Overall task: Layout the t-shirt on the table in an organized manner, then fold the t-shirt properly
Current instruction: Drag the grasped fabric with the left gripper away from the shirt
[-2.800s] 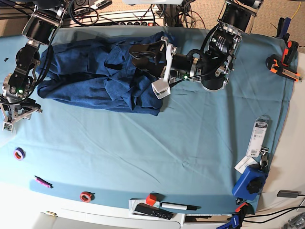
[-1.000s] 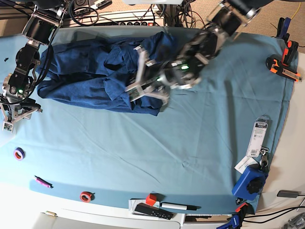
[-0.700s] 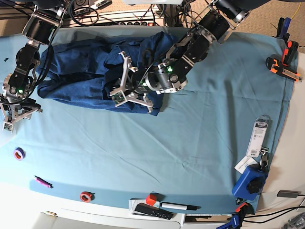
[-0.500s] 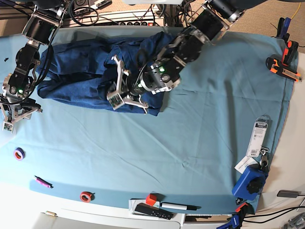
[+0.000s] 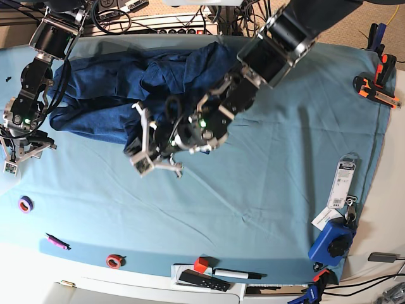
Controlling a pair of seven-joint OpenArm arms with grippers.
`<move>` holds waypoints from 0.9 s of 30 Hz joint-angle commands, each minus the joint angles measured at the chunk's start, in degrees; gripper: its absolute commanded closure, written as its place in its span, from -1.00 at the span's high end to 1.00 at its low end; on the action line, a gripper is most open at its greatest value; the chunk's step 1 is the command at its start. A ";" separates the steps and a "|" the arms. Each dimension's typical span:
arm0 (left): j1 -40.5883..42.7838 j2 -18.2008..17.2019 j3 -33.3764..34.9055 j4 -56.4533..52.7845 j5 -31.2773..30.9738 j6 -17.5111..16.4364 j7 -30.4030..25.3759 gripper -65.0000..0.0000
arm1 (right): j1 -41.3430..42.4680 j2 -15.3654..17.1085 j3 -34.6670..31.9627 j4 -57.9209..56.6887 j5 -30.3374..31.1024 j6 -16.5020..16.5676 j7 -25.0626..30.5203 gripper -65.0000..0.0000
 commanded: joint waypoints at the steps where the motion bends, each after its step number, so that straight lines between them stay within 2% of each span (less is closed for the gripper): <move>1: -1.53 0.74 -0.15 1.03 -0.68 -0.24 -1.14 -1.00 | 1.07 1.31 0.22 0.79 -0.35 -0.24 1.09 -0.05; 4: -1.64 0.55 -0.17 1.03 -0.68 -0.24 0.59 -0.95 | 0.94 1.31 0.22 0.79 -0.35 -0.24 1.18 -0.05; 6: -1.60 0.44 -0.15 1.03 -0.70 -1.51 3.32 -0.75 | 0.92 1.31 0.22 0.79 -0.35 -0.24 1.14 -0.05; 9: -1.62 0.46 -0.15 1.05 -0.70 -5.84 8.20 -0.28 | 0.92 1.31 0.22 0.79 -0.35 -0.24 1.20 -0.05; 11: -1.64 0.44 -0.17 1.11 -0.72 -6.25 12.31 -0.20 | 0.92 1.33 0.22 0.79 -0.35 -0.24 1.20 -0.05; 12: -1.64 0.31 -0.22 1.31 -0.74 -6.25 14.08 -0.23 | 0.92 1.33 0.22 0.79 -0.37 -0.24 1.20 -0.05; 13: -1.57 -0.15 -0.39 2.03 -1.33 -6.29 14.69 -0.38 | 0.92 1.33 0.22 0.79 -0.37 -0.24 1.22 -0.05; 15: -1.09 -1.92 -1.18 4.72 -5.99 -6.84 14.23 -0.94 | 0.92 1.33 0.22 0.79 -0.37 -0.22 1.29 -0.05; 16: -0.68 -3.02 -1.88 6.54 -8.48 -7.76 13.81 -1.00 | 0.90 1.33 0.22 0.79 -0.39 -0.22 1.29 -0.05; 20: 0.66 -6.38 -5.20 12.11 -10.38 -9.38 15.63 -1.00 | 0.76 1.33 0.22 0.79 -0.39 -0.22 1.44 -0.05; 24: 2.93 -10.23 -7.87 12.57 -10.49 -13.07 19.50 -1.00 | 0.79 1.33 0.22 0.79 -0.39 -0.22 1.46 -0.05; 27: 5.97 -13.84 -8.11 12.57 -12.35 -13.77 19.56 -1.00 | 0.79 1.33 0.22 0.79 -0.37 -0.22 1.49 -0.05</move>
